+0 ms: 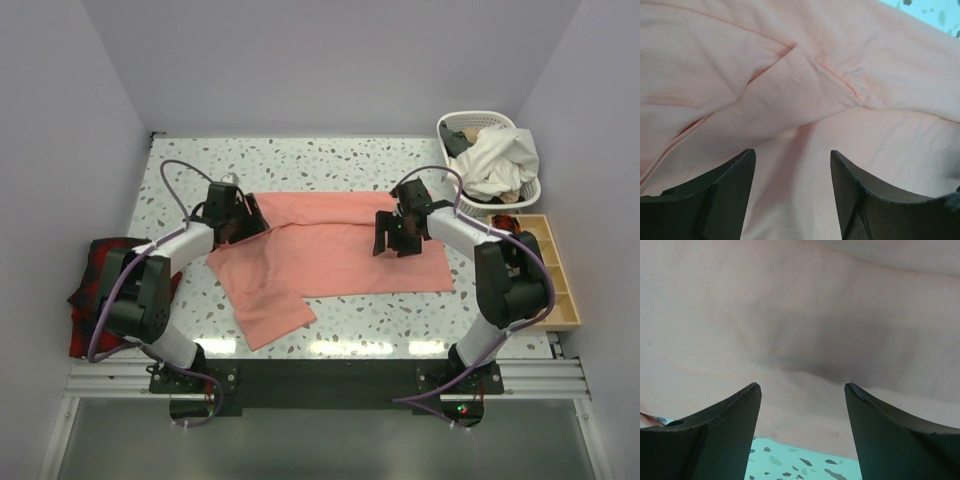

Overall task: Fold and stack the t-shirts
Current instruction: Fold the flattened tshirt in 1/3 of the way

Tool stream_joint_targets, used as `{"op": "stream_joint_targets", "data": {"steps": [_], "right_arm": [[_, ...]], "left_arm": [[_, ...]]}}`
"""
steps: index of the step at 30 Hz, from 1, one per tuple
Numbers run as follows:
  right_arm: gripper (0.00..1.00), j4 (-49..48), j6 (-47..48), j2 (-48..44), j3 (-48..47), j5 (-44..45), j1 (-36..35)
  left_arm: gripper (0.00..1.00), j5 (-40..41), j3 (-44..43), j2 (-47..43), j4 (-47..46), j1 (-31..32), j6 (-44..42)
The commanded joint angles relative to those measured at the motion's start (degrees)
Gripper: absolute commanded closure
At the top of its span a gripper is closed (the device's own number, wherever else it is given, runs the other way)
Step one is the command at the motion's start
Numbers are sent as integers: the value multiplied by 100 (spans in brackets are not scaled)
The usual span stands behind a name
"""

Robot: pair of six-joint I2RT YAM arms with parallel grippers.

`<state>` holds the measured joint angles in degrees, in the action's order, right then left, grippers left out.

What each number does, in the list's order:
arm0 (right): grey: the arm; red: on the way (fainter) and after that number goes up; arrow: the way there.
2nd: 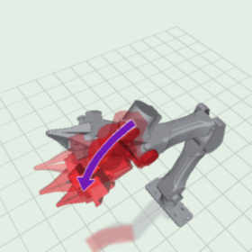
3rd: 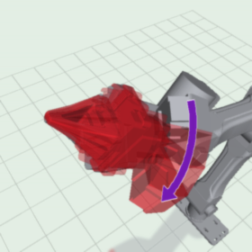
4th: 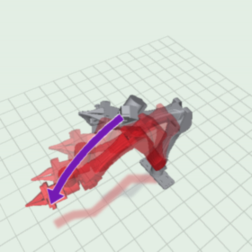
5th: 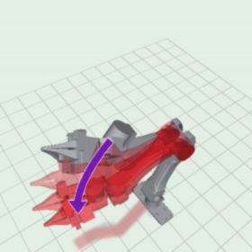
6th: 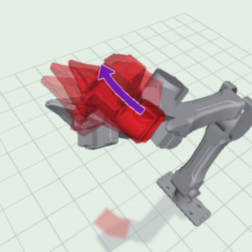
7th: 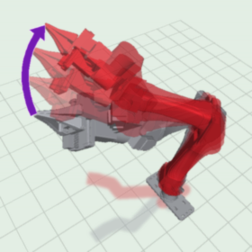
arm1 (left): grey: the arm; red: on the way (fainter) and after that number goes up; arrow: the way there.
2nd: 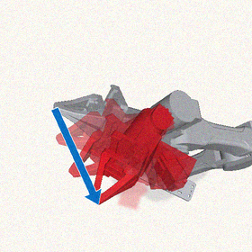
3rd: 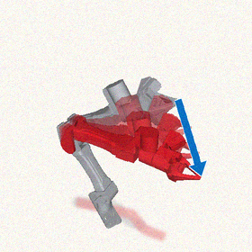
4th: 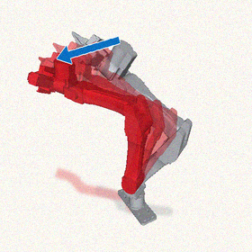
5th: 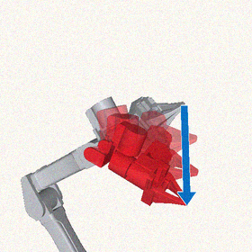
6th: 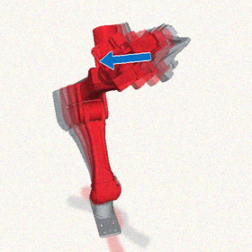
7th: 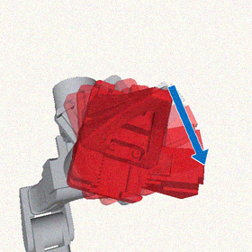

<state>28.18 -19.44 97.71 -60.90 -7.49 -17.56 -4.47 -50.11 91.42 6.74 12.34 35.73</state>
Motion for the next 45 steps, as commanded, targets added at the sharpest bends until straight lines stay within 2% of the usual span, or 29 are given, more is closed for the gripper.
{"op": "stream_joint_targets", "data": {"steps": [1,7,13,19,34,45], "right_arm": [[28,-129,19,-367,87,-78,25],[28,-94,19,-446,167,-16,16],[28,-15,54,-393,79,45,16],[28,-50,55,-253,0,-16,25],[28,-85,55,-261,96,-7,16],[28,-138,19,-384,272,2,16]], "left_arm": [[32,-19,-261,-134,-541,-21,-145],[31,200,-1543,956,-122,-21,-127],[35,385,-2178,1642,239,-12,-276],[40,649,-2197,1739,354,49,-478],[51,-273,-2073,2047,161,216,-698],[60,-555,-1713,1503,178,269,-698]]}}
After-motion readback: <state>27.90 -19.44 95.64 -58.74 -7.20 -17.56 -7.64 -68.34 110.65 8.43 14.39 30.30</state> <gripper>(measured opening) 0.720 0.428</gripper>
